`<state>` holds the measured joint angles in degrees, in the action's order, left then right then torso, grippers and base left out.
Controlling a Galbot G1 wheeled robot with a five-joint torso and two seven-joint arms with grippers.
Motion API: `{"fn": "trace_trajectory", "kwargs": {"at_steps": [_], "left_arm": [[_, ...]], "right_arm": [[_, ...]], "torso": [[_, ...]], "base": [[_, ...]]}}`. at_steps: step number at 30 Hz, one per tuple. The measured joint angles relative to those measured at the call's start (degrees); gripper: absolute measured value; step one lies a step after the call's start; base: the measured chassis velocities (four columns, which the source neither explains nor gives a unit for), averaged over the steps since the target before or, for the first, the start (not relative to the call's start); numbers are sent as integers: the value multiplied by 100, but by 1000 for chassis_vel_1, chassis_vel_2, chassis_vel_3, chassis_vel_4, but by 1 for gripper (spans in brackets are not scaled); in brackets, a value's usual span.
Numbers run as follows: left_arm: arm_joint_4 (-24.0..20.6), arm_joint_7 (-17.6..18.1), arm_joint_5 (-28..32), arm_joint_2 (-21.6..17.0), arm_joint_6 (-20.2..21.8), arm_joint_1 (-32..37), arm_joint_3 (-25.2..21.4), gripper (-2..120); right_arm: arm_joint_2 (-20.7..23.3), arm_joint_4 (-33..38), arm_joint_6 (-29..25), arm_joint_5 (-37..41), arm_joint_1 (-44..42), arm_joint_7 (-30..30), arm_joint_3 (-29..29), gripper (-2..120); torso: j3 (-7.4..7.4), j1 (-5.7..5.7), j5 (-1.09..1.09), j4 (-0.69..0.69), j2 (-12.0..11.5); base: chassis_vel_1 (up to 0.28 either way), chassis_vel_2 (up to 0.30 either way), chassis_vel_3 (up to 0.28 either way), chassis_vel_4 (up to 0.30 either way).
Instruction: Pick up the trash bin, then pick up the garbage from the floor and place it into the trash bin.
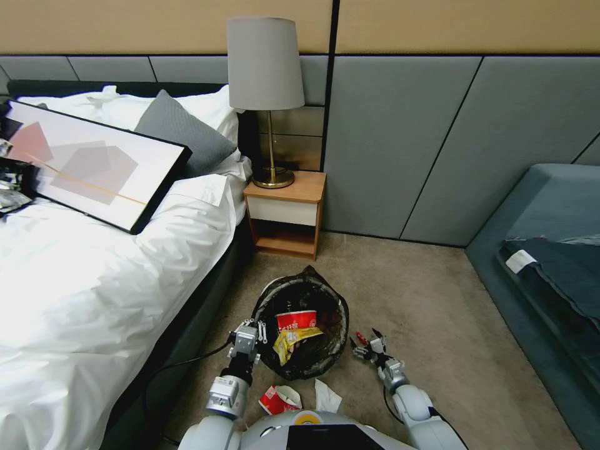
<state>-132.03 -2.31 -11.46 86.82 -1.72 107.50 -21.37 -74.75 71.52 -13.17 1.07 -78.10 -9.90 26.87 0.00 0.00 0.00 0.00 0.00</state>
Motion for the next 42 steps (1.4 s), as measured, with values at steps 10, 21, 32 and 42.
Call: {"fn": "trace_trajectory", "kwargs": {"at_steps": [10,21,32,42], "left_arm": [[-3,0,-43,8,-5,7,42,1],[-2,2,-69,12,-36,26,59,1],[13,6,-82,18,-46,34,50,1],[28,13,-101,25,-61,33,64,1]], "right_arm": [[-16,-612,-88,-49,256,17,38,100],[-85,-1278,-217,-191,763,14,-20,100],[-132,-1626,-304,-316,1065,7,-56,99],[-148,-1745,-465,-366,1031,-47,-24,80]], "torso": [[0,0,0,0,0],[0,0,0,0,0],[0,0,0,0,0],[-1,0,1,2,0]], "base": [[0,0,0,0],[0,0,0,0],[0,0,0,0],[0,0,0,0]]}}
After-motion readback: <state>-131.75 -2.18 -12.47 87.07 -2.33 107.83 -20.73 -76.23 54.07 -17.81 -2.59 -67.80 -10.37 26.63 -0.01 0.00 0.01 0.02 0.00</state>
